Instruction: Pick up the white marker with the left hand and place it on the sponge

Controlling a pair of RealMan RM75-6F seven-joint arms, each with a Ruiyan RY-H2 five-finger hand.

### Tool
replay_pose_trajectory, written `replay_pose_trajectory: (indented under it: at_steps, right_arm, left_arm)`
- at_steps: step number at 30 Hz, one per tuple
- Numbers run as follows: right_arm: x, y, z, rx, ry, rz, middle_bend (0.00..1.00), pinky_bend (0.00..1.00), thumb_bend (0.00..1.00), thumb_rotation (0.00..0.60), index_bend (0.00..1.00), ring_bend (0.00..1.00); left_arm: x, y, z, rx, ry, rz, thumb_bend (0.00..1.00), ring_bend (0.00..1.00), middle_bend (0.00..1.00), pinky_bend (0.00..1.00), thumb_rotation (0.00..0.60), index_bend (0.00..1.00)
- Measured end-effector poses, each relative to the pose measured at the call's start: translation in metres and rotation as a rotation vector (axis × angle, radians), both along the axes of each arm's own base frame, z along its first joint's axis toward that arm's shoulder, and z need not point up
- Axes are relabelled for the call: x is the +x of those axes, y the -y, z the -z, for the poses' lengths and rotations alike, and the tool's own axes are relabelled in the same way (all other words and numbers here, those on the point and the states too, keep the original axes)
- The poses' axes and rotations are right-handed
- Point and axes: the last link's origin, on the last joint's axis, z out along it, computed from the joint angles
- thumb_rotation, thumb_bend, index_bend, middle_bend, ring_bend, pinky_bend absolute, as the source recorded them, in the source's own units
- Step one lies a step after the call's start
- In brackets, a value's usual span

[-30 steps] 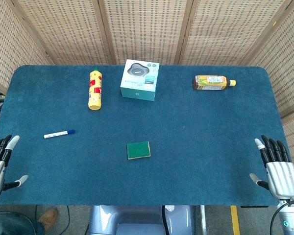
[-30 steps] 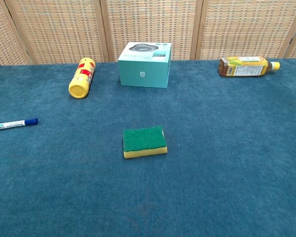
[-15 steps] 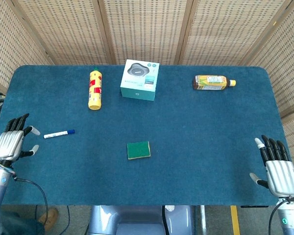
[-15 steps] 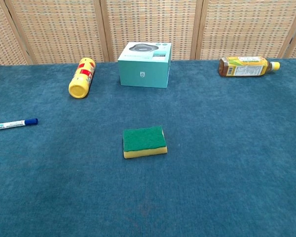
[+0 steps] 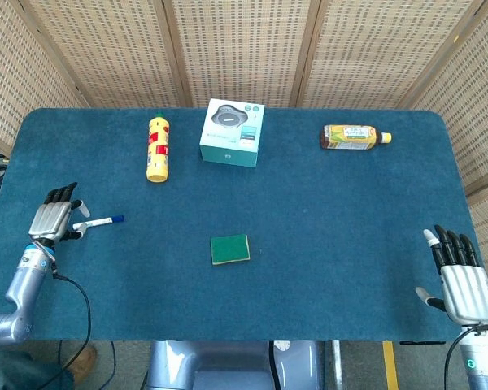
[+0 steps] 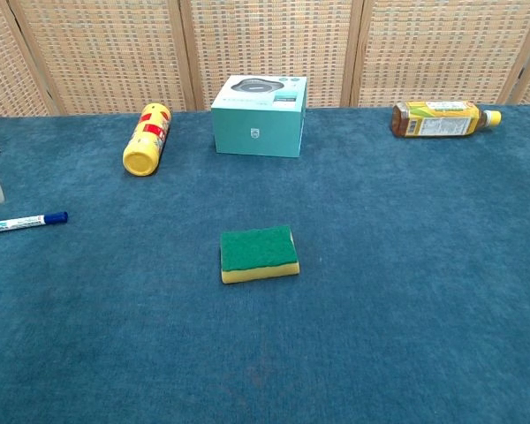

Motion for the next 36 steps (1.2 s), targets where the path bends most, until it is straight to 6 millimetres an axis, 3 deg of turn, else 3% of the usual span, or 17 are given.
replay_pose_trajectory:
  at_steps: [12,28,34,36]
  right_arm:
    - [-0.001,0.000,0.002,0.008,-0.004,0.003,0.00,0.00,0.00,0.600,0.05,0.00]
    - [-0.002,0.000,0.001,0.006,-0.005,0.009,0.00,0.00,0.00,0.600,0.05,0.00]
    - [-0.003,-0.001,0.001,0.004,-0.003,0.010,0.00,0.00,0.00,0.600,0.05,0.00]
    - [-0.003,-0.001,0.001,0.003,-0.001,0.010,0.00,0.00,0.00,0.600,0.05,0.00]
  left_arm:
    - [-0.008,-0.010,0.027,0.007,0.047,-0.040,0.39,0.00,0.00,0.00,0.600,0.45]
    - [0.000,-0.017,0.043,-0.010,0.048,-0.024,0.38,0.00,0.00,0.00,0.600,0.46]
    - [-0.001,-0.017,0.046,-0.012,0.048,-0.026,0.39,0.00,0.00,0.00,0.600,0.52]
    - [-0.001,-0.017,0.047,-0.011,0.049,-0.028,0.40,0.00,0.00,0.00,0.600,0.58]
